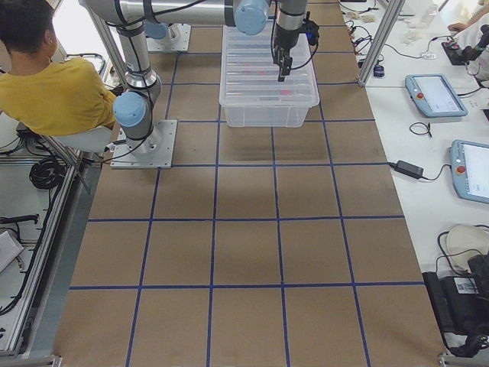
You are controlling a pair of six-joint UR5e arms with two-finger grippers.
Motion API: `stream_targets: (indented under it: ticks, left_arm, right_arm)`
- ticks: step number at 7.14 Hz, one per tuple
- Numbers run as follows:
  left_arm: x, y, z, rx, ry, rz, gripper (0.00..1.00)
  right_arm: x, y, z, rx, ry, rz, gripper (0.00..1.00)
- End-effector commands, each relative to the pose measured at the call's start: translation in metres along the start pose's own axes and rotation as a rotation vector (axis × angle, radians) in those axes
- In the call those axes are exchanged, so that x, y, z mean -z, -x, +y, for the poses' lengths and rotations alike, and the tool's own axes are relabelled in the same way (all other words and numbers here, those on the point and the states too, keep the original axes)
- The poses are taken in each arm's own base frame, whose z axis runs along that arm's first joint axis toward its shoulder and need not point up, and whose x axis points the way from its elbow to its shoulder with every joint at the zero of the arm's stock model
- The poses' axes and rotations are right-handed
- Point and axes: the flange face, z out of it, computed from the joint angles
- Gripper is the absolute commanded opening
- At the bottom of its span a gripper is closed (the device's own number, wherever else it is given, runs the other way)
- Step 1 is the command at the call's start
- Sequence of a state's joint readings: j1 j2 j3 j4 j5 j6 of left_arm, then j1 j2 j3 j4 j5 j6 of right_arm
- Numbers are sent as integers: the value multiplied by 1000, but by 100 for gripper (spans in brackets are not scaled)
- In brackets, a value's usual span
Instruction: Place red block in blue tray from box
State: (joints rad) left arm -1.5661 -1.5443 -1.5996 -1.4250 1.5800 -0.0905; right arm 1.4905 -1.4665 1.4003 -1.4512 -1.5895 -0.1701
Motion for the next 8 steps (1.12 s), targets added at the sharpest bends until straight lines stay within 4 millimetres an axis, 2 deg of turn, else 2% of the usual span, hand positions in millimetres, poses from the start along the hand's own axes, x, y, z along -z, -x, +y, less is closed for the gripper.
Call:
stream_targets:
  ticks: [1,2,4,5,6,8]
  left_arm:
    - [0,0,0,0,1,1,100]
    - [0,0,0,0,1,3,100]
    - [0,0,0,0,-1,0,100]
    - [0,0,0,0,-1,0,100]
    - [0,0,0,-2,-1,0,100]
    - [0,0,1,-2,1,0,100]
  right_arm:
    - [-11,64,44,-33,21,5,100]
    - [-35,66,55,-17,46,-4,100]
    - [-31,61,44,47,-58,-2,100]
    - [-28,52,37,33,-105,9,100]
    - [-31,29,36,-24,-90,0,100]
    - [-21,30,45,-40,-75,-13,100]
